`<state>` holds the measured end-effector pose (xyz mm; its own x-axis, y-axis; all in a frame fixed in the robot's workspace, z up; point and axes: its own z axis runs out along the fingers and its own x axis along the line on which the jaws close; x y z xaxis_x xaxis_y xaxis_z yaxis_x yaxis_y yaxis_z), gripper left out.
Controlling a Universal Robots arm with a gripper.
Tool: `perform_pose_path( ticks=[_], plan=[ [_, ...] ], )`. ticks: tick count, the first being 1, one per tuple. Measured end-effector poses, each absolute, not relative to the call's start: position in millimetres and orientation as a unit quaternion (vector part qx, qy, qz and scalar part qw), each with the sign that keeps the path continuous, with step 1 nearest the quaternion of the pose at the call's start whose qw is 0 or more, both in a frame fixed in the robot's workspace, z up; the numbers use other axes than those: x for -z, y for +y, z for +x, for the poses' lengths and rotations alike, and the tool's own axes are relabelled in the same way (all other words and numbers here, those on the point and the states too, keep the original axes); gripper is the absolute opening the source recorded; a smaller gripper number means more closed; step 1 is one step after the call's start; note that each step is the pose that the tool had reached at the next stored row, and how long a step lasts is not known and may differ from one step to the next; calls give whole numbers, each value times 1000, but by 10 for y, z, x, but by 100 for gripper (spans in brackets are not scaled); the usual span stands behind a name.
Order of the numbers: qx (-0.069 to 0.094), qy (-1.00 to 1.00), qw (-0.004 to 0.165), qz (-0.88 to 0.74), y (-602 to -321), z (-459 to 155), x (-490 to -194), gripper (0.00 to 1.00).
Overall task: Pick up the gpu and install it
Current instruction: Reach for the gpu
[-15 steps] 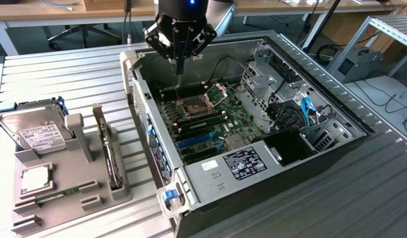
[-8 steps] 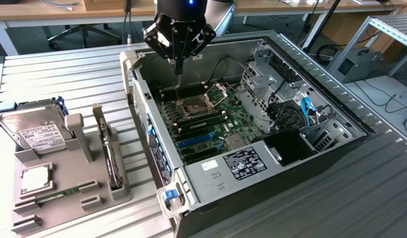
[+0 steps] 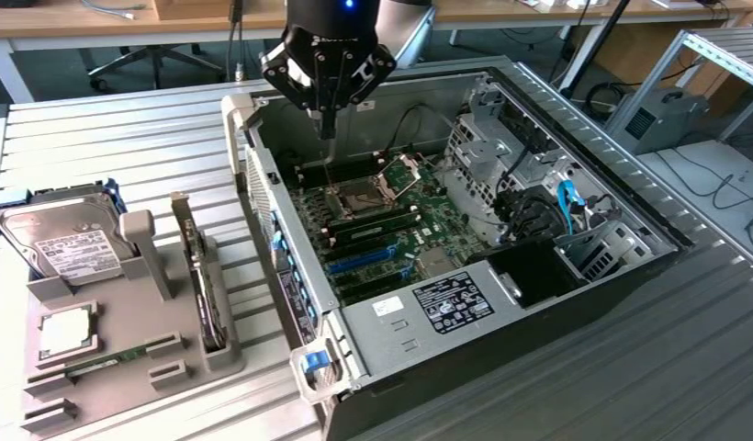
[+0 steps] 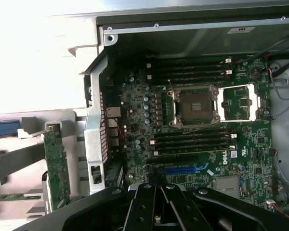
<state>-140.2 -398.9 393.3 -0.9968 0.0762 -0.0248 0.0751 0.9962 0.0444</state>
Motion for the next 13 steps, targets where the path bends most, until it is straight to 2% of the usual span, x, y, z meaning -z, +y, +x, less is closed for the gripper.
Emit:
perform_pose_path(
  ticks=[13],
  plan=[
    [-22, 999, 13, 38, -3989, -1450, -3933, 11]
  ],
)
